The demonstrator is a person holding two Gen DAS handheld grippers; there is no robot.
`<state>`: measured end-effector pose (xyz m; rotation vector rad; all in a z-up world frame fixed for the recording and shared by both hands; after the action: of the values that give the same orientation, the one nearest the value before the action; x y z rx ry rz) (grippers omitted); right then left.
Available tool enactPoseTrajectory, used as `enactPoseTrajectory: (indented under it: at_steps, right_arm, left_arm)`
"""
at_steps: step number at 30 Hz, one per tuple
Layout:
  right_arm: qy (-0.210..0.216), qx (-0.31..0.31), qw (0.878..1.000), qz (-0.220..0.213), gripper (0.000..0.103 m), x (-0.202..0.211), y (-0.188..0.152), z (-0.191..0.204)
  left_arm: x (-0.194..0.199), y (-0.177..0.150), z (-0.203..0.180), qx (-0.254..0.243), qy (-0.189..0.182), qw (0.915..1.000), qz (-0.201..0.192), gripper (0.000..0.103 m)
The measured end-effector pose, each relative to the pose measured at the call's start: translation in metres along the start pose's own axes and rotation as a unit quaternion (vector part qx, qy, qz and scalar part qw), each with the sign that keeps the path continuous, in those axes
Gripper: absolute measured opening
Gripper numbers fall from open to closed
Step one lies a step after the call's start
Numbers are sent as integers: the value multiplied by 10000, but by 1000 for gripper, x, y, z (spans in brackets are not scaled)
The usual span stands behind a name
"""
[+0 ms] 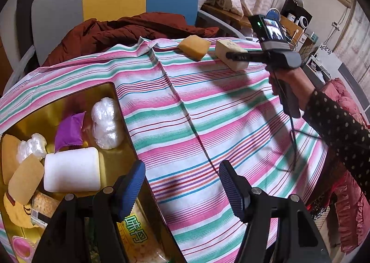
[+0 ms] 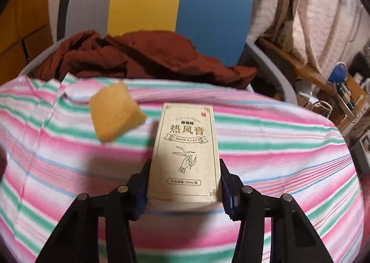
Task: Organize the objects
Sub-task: 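Move the right tool to the cream box and grasp it, then grasp the last yellow sponge with the left tool while the right tool holds the cream box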
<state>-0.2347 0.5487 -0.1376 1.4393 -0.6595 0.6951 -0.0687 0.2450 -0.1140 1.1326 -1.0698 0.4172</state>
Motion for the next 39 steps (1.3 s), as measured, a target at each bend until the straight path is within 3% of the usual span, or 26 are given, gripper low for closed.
enactPoseTrajectory:
  at_steps: [6, 10, 14, 17, 22, 26, 31, 37, 39]
  right_arm:
    - [276, 64, 9996, 73, 52, -14, 18, 20]
    - [810, 341, 9961, 69, 52, 2, 2, 61]
    - [986, 194, 9946, -271, 52, 33, -19, 77]
    - [539, -275, 9973, -423, 52, 45, -36, 60]
    - [16, -867, 9951, -469, 52, 46, -66, 37]
    - [-4, -1013, 9932, -568, 52, 46, -75, 34]
    - [25, -1117, 9920, -587, 52, 38, -75, 30]
    - [-3, -1095, 9919, -650, 52, 38, -76, 28]
    - [-9, -1092, 9919, -649, 52, 38, -77, 27]
  left_arm:
    - [0, 2, 7, 131, -7, 9999, 18, 67]
    - [0, 16, 12, 212, 12, 9998, -66, 67]
    - [-2, 44, 11, 270, 74, 9993, -260, 68]
    - [-11, 73, 6, 274, 180, 9986, -423, 82]
    - [-47, 114, -8, 197, 216, 9989, -375, 82]
    - [-82, 141, -23, -115, 498, 9981, -340, 82]
    - [-124, 170, -46, -406, 563, 9971, -298, 82]
    - [-166, 188, -58, -645, 837, 9942, -179, 82]
    - [-174, 191, -61, -611, 748, 9951, -192, 82]
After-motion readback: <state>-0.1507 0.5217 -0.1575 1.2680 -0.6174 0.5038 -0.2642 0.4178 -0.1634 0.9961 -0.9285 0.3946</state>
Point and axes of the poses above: each gripper's, at about its wrist camera, not at the fingertips, and x roughly against the way its jaws point, z to its left, y to its top, the point moved 10 cm from there along -x, roughly the way its jaws point, and after that the axes turned 12 degrees about y, right-handed, at the moved point
